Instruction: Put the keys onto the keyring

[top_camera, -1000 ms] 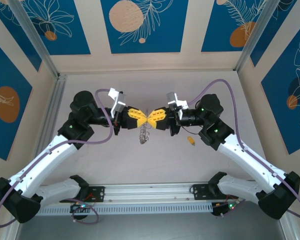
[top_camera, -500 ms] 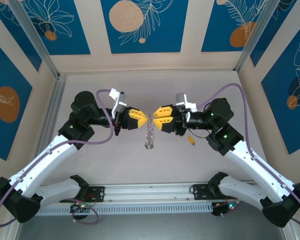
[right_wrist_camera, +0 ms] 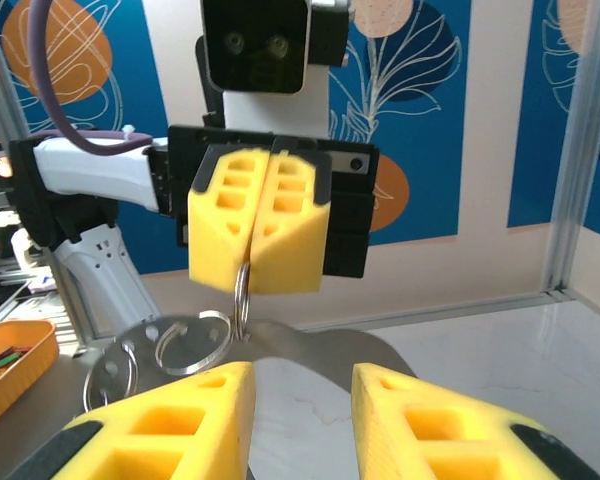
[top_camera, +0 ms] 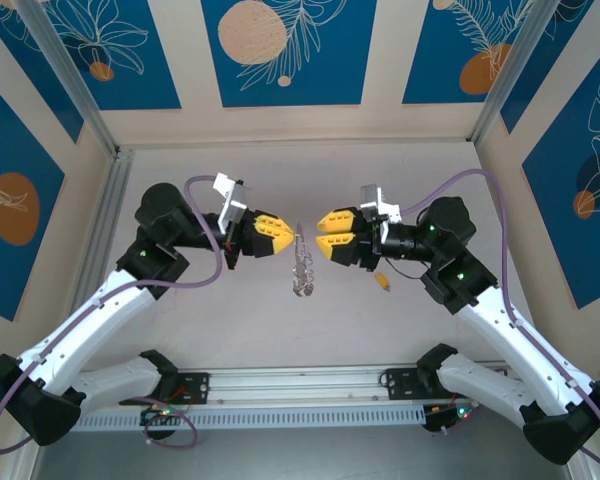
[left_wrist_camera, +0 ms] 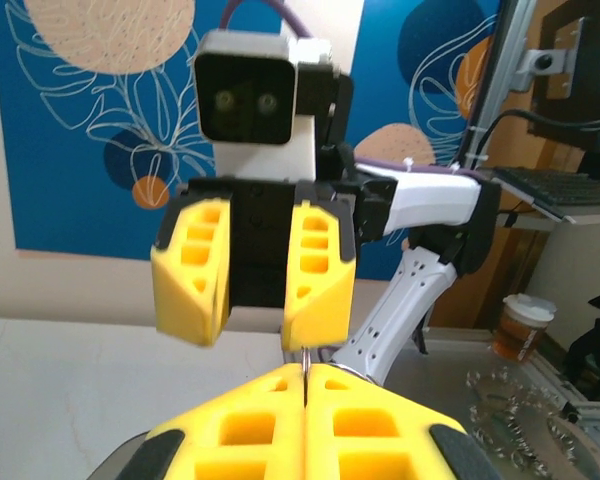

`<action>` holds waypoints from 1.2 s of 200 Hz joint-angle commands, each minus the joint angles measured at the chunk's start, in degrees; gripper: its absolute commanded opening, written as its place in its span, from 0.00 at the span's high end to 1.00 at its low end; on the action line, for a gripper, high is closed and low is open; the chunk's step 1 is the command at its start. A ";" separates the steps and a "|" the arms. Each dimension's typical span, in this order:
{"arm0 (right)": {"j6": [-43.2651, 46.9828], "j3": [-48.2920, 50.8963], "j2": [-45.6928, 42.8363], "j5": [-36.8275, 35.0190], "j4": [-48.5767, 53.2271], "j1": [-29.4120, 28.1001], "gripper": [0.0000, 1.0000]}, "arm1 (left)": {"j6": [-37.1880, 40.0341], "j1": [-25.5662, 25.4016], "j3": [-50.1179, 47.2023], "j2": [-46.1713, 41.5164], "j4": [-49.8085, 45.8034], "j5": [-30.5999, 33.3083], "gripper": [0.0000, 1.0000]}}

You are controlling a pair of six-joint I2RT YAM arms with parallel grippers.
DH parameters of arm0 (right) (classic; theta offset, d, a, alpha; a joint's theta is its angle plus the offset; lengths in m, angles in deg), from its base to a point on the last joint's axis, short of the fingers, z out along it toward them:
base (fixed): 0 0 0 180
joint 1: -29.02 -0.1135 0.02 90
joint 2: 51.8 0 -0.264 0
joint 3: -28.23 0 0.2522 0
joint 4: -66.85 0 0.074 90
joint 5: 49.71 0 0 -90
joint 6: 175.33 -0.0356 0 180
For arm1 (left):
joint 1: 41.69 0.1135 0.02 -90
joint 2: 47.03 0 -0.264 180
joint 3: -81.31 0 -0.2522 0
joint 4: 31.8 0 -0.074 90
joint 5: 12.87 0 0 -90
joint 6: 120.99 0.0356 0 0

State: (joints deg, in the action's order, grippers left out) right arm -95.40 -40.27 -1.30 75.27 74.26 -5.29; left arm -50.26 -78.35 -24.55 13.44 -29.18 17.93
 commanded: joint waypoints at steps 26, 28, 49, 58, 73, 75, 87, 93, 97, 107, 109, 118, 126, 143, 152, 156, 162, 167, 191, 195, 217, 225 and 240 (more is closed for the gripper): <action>-0.41 0.14 -1.76 1.68 -0.64 -1.81 0.69 | -21.03 1.86 -1.33 3.77 31.79 -8.28 1.00; -0.40 0.07 -1.88 1.61 -0.65 -1.82 0.69 | -22.38 1.99 -1.25 4.15 33.21 -8.51 1.00; 0.26 -0.77 -2.45 1.36 0.06 -1.93 0.69 | -35.63 2.77 0.75 9.35 50.35 -10.48 1.00; 0.68 -1.55 -2.36 1.32 0.46 -2.05 0.69 | -41.36 3.05 2.23 11.78 57.56 -10.88 1.00; 1.29 -2.91 -2.04 1.45 0.71 -1.91 0.69 | -47.96 3.35 4.76 14.95 64.21 -11.15 1.00; 1.39 -3.09 -2.00 1.48 0.70 -1.93 0.69 | -47.86 3.33 4.95 15.12 64.21 -11.19 1.00; 1.93 -4.12 -1.56 1.54 0.85 -1.91 0.69 | -47.36 3.35 5.45 15.67 64.15 -11.28 1.00; 2.27 -4.67 -1.33 1.45 0.87 -1.91 0.69 | -47.29 3.50 5.82 15.94 64.08 -11.37 1.00; 2.33 -4.79 -1.22 1.47 0.82 -1.91 0.69 | -47.32 3.46 6.15 16.16 64.04 -11.52 1.00; 2.72 -5.30 -1.03 1.11 0.81 -1.86 0.69 | -47.83 3.44 6.95 16.75 64.19 -11.85 1.00; 2.82 -5.33 -1.02 1.04 0.79 -1.85 0.69 | -47.85 3.42 7.17 16.87 64.16 -11.94 1.00; 3.10 -5.57 -1.02 0.57 0.81 -1.77 0.69 | -48.12 3.37 7.77 17.09 64.21 -12.20 1.00; 3.25 -5.62 -1.13 0.29 0.65 -1.60 0.69 | -48.57 3.38 8.26 17.42 64.16 -12.55 1.00; 3.32 -5.64 -1.40 -0.02 0.12 -1.39 0.70 | -49.31 3.28 9.26 17.80 64.17 -13.30 1.00; 3.19 -5.72 -1.38 0.11 -0.32 -1.37 0.70 | -49.71 3.30 9.73 18.00 64.21 -13.72 1.00; 3.11 -5.73 -1.37 0.16 -0.41 -1.38 0.70 | -49.87 3.29 9.87 17.99 64.15 -13.81 1.00; 2.97 -5.81 -1.33 0.34 -0.74 -1.38 0.70 | -49.94 3.20 9.99 18.05 64.20 -13.92 1.00; 2.93 -5.94 -1.28 0.41 -0.89 -1.38 0.70 | -50.07 3.18 10.09 18.02 64.21 -14.01 1.00; 2.74 -6.64 -0.94 1.29 -1.60 -1.49 0.71 | -50.17 3.10 10.10 17.70 64.24 -14.19 1.00; 2.72 -6.76 -0.85 1.40 -1.64 -1.55 0.71 | -50.25 3.10 10.03 17.70 64.22 -14.26 1.00; 2.29 -7.30 -0.67 1.49 -2.68 -2.08 0.73 | -50.43 3.10 10.08 17.50 64.19 -14.39 1.00; 2.29 -7.52 -0.59 1.41 -2.99 -2.33 0.73 | -50.58 3.01 10.22 17.64 64.20 -14.52 1.00; 2.54 -7.96 -0.27 0.88 -3.00 -2.99 0.74 | -50.69 3.06 10.39 17.61 64.21 -14.68 1.00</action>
State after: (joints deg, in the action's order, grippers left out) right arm -93.23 -45.91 -1.95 76.28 73.28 -7.23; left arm -100.12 -75.40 -16.44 31.21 31.63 3.57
